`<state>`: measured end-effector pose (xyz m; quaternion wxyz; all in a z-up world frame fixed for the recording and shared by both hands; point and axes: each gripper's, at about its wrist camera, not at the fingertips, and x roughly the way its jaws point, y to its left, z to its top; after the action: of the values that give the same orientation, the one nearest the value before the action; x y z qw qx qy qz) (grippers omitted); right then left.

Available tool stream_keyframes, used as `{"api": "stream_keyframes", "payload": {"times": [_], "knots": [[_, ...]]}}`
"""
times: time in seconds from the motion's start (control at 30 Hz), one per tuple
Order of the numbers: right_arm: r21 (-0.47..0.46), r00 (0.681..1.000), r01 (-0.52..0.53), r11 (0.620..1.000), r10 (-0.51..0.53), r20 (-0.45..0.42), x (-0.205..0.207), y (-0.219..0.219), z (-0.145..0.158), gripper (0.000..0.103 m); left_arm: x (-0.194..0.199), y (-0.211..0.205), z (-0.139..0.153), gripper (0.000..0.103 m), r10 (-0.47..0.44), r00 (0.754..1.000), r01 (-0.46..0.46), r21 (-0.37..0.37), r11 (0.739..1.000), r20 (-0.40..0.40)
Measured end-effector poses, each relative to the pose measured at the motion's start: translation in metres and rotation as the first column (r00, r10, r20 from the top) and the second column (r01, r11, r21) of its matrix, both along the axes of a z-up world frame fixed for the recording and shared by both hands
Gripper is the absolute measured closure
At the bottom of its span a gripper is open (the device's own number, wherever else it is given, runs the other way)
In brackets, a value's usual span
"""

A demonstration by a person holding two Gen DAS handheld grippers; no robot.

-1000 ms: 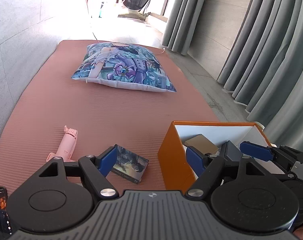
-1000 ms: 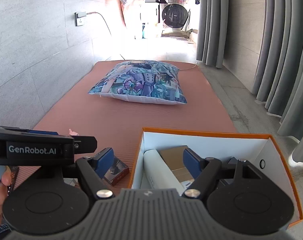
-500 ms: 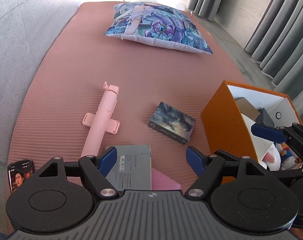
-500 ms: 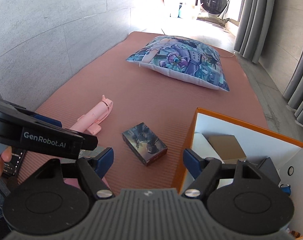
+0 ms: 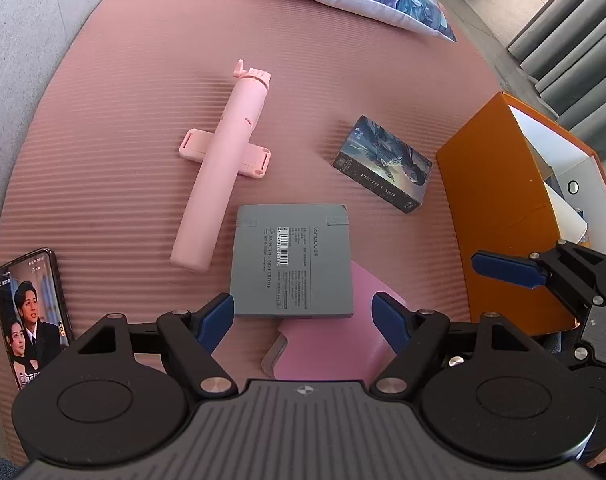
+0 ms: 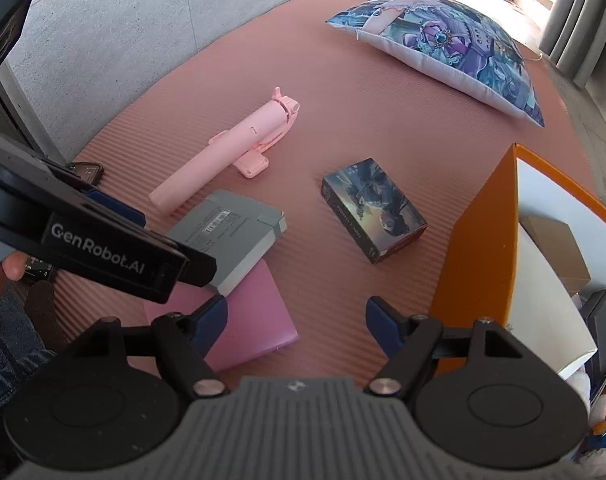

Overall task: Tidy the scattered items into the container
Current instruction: 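Move both tools back over the mat toward the grey notebook and pink wallet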

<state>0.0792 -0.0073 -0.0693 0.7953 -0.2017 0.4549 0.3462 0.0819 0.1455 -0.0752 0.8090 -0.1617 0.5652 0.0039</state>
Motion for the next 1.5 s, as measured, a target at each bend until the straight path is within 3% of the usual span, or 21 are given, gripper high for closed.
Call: {"api": "stream_keyframes", "payload": {"times": [0.1, 0.23, 0.43, 0.5, 0.6, 0.9, 1.03, 1.23, 1.5], "knots": [[0.002, 1.0, -0.002, 1.0, 0.002, -0.018, 0.002, 0.005, -0.004, 0.029, 0.002, 0.003, -0.003, 0.013, 0.016, 1.0, -0.016, -0.013, 1.0, 0.021], [-0.017, 1.0, -0.025, 1.0, 0.025, -0.006, 0.004, 0.015, -0.011, 0.047, 0.005, 0.003, -0.005, 0.013, 0.02, 0.999, -0.019, -0.027, 0.999, 0.032], [-0.034, 0.999, -0.028, 0.999, 0.029, 0.019, 0.013, 0.022, -0.015, 0.063, 0.009, 0.023, -0.007, 0.016, 0.139, 0.989, -0.138, -0.027, 0.99, 0.057], [-0.033, 1.0, -0.026, 0.999, 0.026, 0.016, 0.017, 0.023, -0.017, 0.065, 0.011, 0.03, -0.011, 0.028, 0.172, 0.984, -0.17, -0.047, 0.984, 0.054], [-0.025, 1.0, -0.017, 1.0, 0.017, 0.006, 0.022, 0.026, -0.021, 0.065, 0.014, 0.031, -0.017, 0.034, 0.181, 0.983, -0.179, -0.039, 0.983, 0.034], [-0.015, 1.0, -0.024, 1.0, 0.023, -0.013, 0.036, 0.039, -0.037, 0.066, 0.019, 0.031, -0.035, 0.034, 0.199, 0.979, -0.203, -0.088, 0.975, -0.052], [0.004, 0.999, -0.032, 0.999, 0.032, -0.02, 0.035, 0.041, -0.035, 0.074, 0.019, 0.035, -0.039, 0.033, 0.215, 0.974, -0.222, -0.129, 0.966, -0.065], [0.041, 0.998, -0.026, 0.999, 0.028, -0.047, 0.033, 0.038, -0.032, 0.083, 0.019, 0.033, -0.039, 0.031, 0.206, 0.976, -0.213, -0.133, 0.968, -0.065], [0.056, 0.994, -0.073, 0.996, 0.077, -0.077, 0.022, 0.038, -0.03, 0.085, 0.023, 0.021, -0.038, 0.013, 0.152, 0.986, -0.157, -0.079, 0.984, -0.064]]}}
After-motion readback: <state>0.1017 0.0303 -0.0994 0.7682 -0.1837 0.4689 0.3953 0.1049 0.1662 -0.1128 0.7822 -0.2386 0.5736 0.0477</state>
